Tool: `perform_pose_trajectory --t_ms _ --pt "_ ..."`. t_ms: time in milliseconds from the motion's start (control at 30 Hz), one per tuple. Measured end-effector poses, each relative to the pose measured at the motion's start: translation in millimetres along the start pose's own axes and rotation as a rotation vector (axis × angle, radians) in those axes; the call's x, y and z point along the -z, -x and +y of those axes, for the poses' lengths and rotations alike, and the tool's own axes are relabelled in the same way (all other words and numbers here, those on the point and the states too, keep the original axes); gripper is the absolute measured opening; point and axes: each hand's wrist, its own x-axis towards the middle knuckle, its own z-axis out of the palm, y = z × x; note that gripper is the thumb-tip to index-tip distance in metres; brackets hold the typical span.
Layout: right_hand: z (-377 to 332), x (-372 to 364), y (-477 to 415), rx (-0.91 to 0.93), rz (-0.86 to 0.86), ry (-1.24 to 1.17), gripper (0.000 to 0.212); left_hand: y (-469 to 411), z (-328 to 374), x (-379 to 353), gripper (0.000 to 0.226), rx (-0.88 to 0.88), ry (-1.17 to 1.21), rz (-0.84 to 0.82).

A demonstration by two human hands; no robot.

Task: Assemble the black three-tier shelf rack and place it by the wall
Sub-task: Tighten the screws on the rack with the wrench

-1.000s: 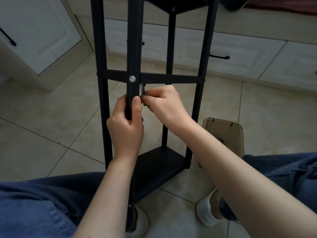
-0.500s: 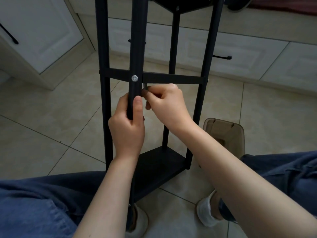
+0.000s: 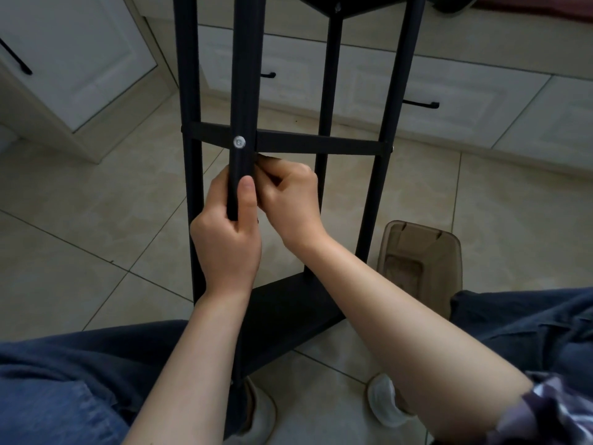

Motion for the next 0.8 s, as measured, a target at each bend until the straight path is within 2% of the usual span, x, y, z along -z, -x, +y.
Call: perform_pose_trajectory --t_ms 267,567,800 --pt "4.1 -6.8 -6.5 0.021 0.05 -0.016 0.015 -2.6 -2.4 -0.7 0.047 -0.008 0.006 0.003" --pt "5.5 10.3 0.2 -0.052 -0.025 -0.004 0.019 -1.0 0.2 -2.4 0.045 0.001 0.019 -0.007" --pt "0.6 17.7 9.6 -0.031 -0.04 0.013 0.021 -0.3 -0.1 -2.7 0.048 0.035 0.041 -0.005"
